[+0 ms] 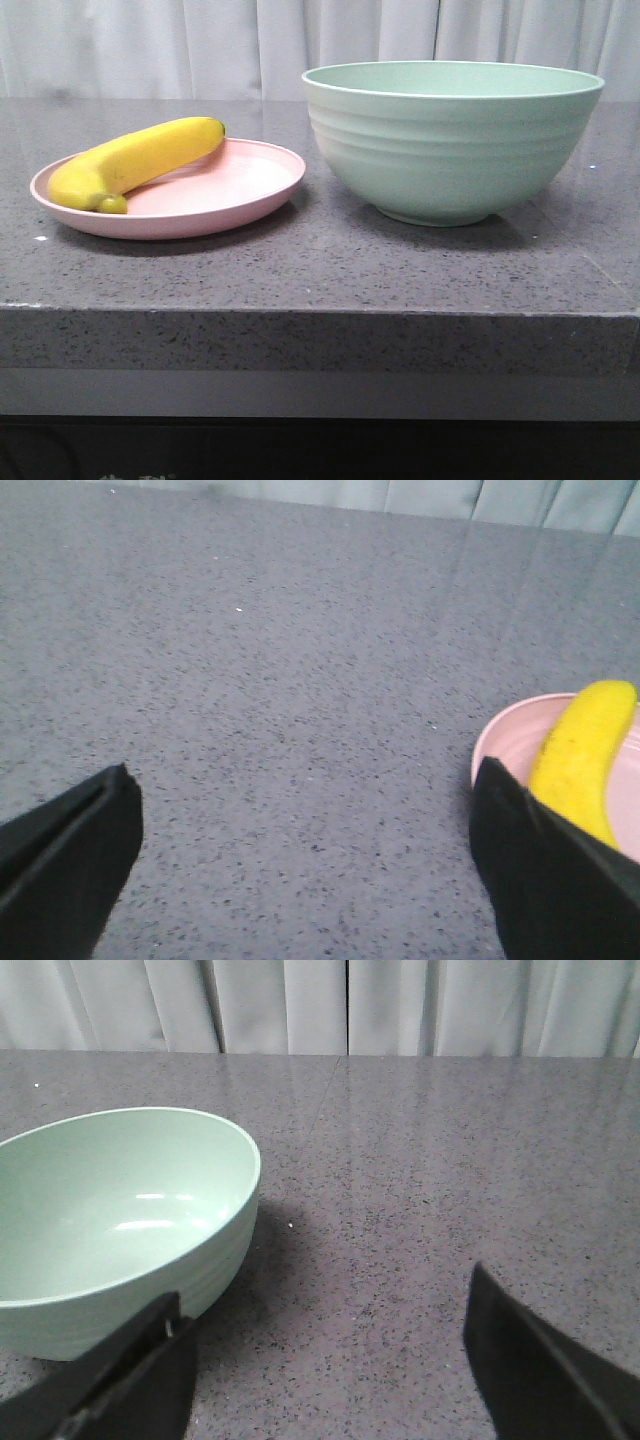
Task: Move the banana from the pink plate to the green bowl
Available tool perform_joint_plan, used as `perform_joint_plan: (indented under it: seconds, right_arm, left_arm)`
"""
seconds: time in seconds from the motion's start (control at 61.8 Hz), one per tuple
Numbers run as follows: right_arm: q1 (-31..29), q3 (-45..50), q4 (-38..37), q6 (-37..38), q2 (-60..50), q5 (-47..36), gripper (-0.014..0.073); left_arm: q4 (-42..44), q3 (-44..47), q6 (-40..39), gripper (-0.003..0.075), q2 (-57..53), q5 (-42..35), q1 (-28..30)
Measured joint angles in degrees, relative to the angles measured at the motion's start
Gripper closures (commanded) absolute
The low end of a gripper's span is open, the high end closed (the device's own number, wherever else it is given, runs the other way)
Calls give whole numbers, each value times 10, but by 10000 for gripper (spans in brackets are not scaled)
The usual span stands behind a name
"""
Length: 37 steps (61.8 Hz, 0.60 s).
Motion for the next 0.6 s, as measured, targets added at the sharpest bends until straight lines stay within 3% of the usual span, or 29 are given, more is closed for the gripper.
perform_joint_plan:
  seconds: [0.323,0.598]
  right_arm:
    - [0,0,0,0,0,-1,-39]
    - [0,0,0,0,0,-2,-39]
  left_arm:
    - [9,-200,0,64,193,169,-167]
    - [7,-323,0,226,337,251,-188]
